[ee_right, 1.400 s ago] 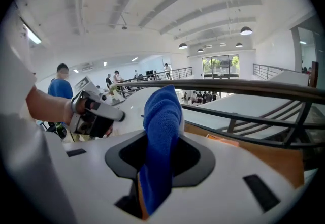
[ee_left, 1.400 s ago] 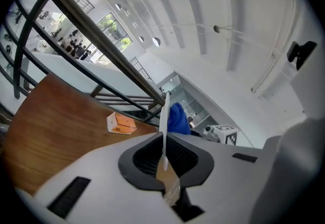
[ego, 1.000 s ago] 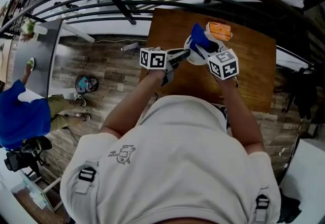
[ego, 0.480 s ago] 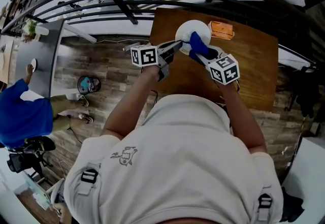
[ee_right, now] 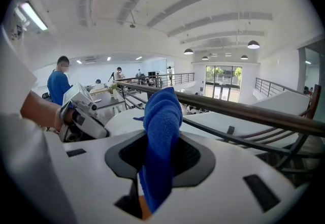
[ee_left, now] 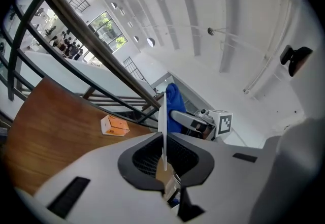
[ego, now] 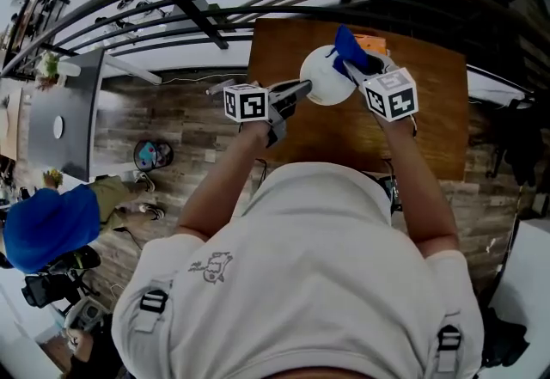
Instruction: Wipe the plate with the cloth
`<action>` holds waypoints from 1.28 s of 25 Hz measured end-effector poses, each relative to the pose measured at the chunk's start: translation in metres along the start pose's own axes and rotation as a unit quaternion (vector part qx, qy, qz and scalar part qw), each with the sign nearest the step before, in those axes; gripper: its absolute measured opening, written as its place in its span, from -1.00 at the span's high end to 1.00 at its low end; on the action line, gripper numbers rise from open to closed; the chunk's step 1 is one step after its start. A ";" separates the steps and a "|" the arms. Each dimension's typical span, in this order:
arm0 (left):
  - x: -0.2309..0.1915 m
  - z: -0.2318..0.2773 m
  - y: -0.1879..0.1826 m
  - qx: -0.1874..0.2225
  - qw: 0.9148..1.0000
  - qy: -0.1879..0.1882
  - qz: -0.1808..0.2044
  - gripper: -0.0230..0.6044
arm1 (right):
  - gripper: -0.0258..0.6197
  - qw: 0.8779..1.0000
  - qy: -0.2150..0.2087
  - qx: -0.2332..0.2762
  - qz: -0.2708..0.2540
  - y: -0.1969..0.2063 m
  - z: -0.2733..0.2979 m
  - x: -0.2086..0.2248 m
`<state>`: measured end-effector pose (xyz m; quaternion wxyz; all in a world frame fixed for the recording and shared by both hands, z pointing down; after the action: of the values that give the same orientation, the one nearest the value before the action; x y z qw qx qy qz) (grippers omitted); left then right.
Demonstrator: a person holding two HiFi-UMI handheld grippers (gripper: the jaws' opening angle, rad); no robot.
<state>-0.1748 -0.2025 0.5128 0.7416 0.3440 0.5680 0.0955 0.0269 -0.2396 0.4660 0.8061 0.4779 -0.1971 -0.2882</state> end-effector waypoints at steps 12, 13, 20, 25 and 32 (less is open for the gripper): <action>0.005 0.014 -0.002 -0.005 1.000 0.019 -0.010 0.87 | 0.53 0.996 -0.067 0.007 -0.056 -0.016 0.016 -0.064; 0.004 0.013 -0.004 -0.002 1.000 0.015 -0.005 0.87 | 0.53 0.996 -0.073 0.007 -0.051 -0.014 0.015 -0.067; 0.003 0.008 -0.019 0.062 0.995 0.033 -0.064 0.87 | 0.53 0.996 -0.085 0.004 -0.026 0.000 0.006 -0.075; -0.001 -0.002 -0.027 0.066 0.995 0.030 -0.066 0.87 | 0.53 0.995 -0.076 -0.028 -0.055 0.018 0.000 -0.073; -0.001 -0.012 -0.013 0.075 0.988 0.048 -0.127 0.86 | 0.53 0.997 -0.039 -0.040 -0.055 0.015 -0.012 -0.038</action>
<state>-0.1891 -0.2080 0.5037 0.6918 0.3191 0.6473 -0.0258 0.0094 -0.2013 0.4721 0.7990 0.4442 -0.1897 -0.3583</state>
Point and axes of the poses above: the fingertips, and each gripper's own axes: z forward along the fingers, x to its right, y out of its underside, the point moved 7 cm from there along -z, backward along the fingers, and after that the axes turned 2 degrees about x, right-handed, at the moved point
